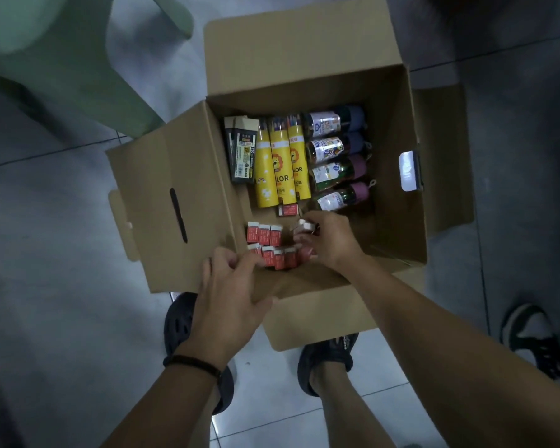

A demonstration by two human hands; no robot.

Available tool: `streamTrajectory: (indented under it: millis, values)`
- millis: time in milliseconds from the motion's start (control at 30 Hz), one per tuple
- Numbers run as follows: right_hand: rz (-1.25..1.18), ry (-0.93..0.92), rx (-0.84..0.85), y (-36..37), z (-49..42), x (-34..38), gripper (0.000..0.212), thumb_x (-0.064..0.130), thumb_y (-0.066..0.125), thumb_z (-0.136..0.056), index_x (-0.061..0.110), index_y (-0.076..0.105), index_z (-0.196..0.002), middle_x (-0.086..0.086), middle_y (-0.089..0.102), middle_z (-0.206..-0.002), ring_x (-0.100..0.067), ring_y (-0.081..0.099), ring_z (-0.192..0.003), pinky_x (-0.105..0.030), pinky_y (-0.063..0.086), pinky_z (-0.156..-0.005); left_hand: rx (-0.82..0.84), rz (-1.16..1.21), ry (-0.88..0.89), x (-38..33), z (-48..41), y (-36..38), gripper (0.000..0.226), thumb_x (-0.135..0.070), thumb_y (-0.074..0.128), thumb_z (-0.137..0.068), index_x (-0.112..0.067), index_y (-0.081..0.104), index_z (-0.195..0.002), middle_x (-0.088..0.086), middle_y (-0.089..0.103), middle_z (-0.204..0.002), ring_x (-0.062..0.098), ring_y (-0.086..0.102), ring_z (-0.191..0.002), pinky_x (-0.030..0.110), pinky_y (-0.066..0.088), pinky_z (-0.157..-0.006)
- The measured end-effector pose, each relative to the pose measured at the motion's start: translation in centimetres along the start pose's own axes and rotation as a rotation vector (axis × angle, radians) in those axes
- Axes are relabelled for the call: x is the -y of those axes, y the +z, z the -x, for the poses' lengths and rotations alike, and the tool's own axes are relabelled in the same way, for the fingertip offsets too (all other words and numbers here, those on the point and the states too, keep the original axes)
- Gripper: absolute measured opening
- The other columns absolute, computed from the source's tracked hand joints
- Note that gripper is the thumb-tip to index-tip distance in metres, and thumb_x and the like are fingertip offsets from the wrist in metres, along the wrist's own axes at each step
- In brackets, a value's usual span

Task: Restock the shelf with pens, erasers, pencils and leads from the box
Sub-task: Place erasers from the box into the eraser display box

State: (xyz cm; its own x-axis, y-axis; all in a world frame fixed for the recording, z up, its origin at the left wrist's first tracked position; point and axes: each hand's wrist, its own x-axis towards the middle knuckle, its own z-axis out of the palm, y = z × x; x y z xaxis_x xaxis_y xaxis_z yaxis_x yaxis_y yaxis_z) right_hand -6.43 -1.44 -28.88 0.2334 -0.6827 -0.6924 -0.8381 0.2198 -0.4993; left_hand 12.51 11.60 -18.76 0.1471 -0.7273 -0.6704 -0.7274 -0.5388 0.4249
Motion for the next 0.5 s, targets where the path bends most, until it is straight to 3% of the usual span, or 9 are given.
streamTrajectory:
  millis: [67, 133, 233, 300, 367, 500]
  values:
    - [-0.103, -0.022, -0.012, -2.4, 2.5, 2.5, 0.027, 0.013, 0.089, -0.084, 0.021, 0.079, -0.107, 0.01, 0.074, -0.084, -0.009, 0.071, -0.08, -0.041, 0.064, -0.083, -0.073, 0.191, -0.066, -1.1, 0.6, -1.7, 0.042, -0.048, 0.08, -0.088, -0.042, 0.057, -0.123, -0.011, 0.039, -0.121, 0.009, 0.038, -0.119, 0.029, 0.044, -0.093]
    - [-0.181, -0.037, 0.068, -5.3, 5.7, 6.4, 0.019, 0.01, 0.085, -0.088, 0.016, 0.078, -0.104, 0.006, 0.077, -0.082, -0.006, 0.071, -0.073, -0.036, 0.065, -0.078, -0.119, 0.488, -0.118, -3.3, 1.7, -4.5, 0.03, -0.045, 0.073, -0.096, -0.038, 0.061, -0.122, -0.015, 0.048, -0.123, -0.005, 0.052, -0.112, 0.015, 0.049, -0.088]
    - [-0.227, -0.103, 0.237, -9.9, 12.0, 14.0, 0.019, 0.002, 0.081, -0.091, 0.007, 0.077, -0.108, -0.006, 0.077, -0.077, -0.009, 0.072, -0.062, -0.025, 0.058, -0.06, 0.032, 0.916, -0.114, -7.0, 4.1, -10.0, 0.031, -0.036, 0.068, -0.101, -0.032, 0.06, -0.13, -0.016, 0.066, -0.122, -0.016, 0.064, -0.103, 0.007, 0.053, -0.077]
    - [-0.125, -0.183, 0.282, -12.5, 16.3, 19.2, 0.021, 0.003, 0.079, -0.092, 0.013, 0.077, -0.111, -0.003, 0.077, -0.076, -0.008, 0.071, -0.058, -0.024, 0.056, -0.055, 0.109, 0.973, -0.028, -8.3, 6.4, -14.0, 0.048, -0.045, 0.068, -0.098, -0.033, 0.055, -0.143, -0.015, 0.068, -0.131, -0.008, 0.065, -0.117, 0.015, 0.056, -0.088]
    - [-0.001, -0.254, 0.278, -14.8, 20.1, 24.1, 0.02, 0.012, 0.08, -0.093, 0.024, 0.077, -0.108, 0.0, 0.077, -0.079, -0.011, 0.073, -0.059, -0.033, 0.061, -0.057, 0.171, 0.959, 0.05, -9.6, 9.5, -18.9, 0.057, -0.049, 0.068, -0.093, -0.034, 0.055, -0.147, -0.016, 0.069, -0.134, 0.0, 0.066, -0.123, 0.02, 0.057, -0.092]
    - [0.041, -0.267, 0.289, -19.2, 28.1, 33.5, 0.023, 0.01, 0.082, -0.089, 0.029, 0.076, -0.1, -0.002, 0.079, -0.081, -0.012, 0.075, -0.062, -0.041, 0.064, -0.062, 0.144, 1.002, 0.109, -12.2, 18.1, -28.8, 0.038, -0.037, 0.064, -0.096, -0.026, 0.068, -0.133, -0.012, 0.077, -0.119, 0.003, 0.072, -0.111, 0.017, 0.057, -0.084]
